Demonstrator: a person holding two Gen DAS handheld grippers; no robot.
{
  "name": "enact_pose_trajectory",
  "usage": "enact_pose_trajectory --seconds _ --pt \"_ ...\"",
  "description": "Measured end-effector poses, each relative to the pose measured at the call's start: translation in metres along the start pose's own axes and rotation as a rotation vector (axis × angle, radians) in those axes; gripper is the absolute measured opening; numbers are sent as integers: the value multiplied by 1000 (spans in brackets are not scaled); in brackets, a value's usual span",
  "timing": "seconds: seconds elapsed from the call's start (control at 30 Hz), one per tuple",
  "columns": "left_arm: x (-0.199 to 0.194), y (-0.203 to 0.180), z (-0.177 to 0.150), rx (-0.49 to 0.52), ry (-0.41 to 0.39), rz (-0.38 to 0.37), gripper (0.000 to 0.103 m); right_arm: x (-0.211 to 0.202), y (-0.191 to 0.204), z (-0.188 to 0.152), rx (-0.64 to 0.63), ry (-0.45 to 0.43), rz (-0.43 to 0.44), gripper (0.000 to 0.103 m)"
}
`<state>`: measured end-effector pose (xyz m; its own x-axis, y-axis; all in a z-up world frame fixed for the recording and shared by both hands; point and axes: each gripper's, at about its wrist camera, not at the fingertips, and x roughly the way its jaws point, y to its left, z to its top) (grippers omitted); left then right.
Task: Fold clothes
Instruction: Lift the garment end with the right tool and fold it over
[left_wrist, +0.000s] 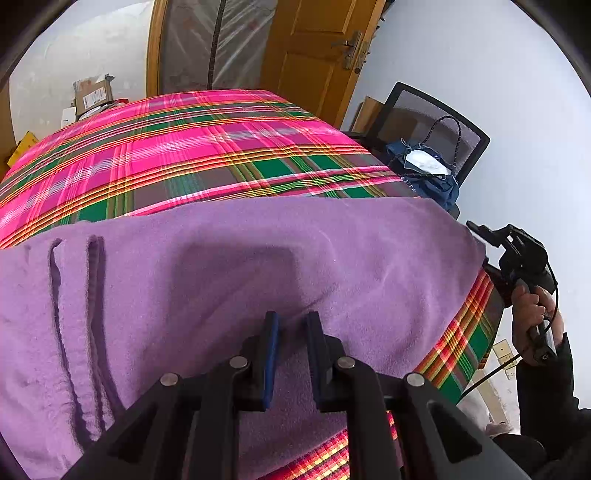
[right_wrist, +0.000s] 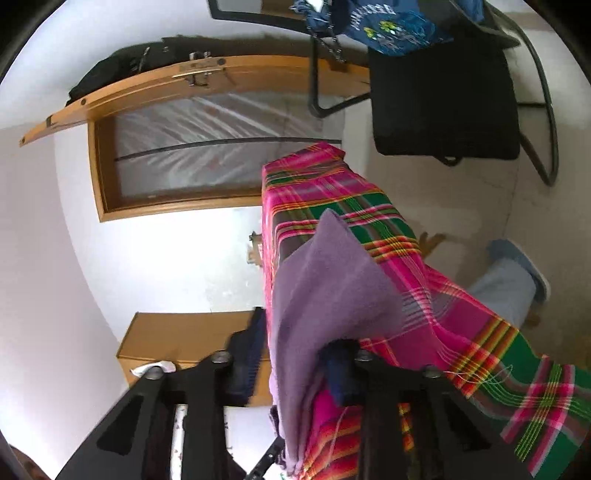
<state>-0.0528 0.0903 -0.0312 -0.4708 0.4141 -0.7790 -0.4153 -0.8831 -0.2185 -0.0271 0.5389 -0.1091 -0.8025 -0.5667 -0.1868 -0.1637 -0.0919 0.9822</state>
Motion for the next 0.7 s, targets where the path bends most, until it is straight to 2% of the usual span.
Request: enact_pose_trajectory --seconds 0.13,0.33,0.7 --pt "-5 1 0 0 -11 -7 15 -5 14 -2 -69 -21 -38 11" --pt "-18 1 3 -1 -51 -15 15 -2 59 -10 -250 -33 -73 10" --pt "-47 20 0 -49 -135 -8 15 31 152 -51 -520 64 -47 10"
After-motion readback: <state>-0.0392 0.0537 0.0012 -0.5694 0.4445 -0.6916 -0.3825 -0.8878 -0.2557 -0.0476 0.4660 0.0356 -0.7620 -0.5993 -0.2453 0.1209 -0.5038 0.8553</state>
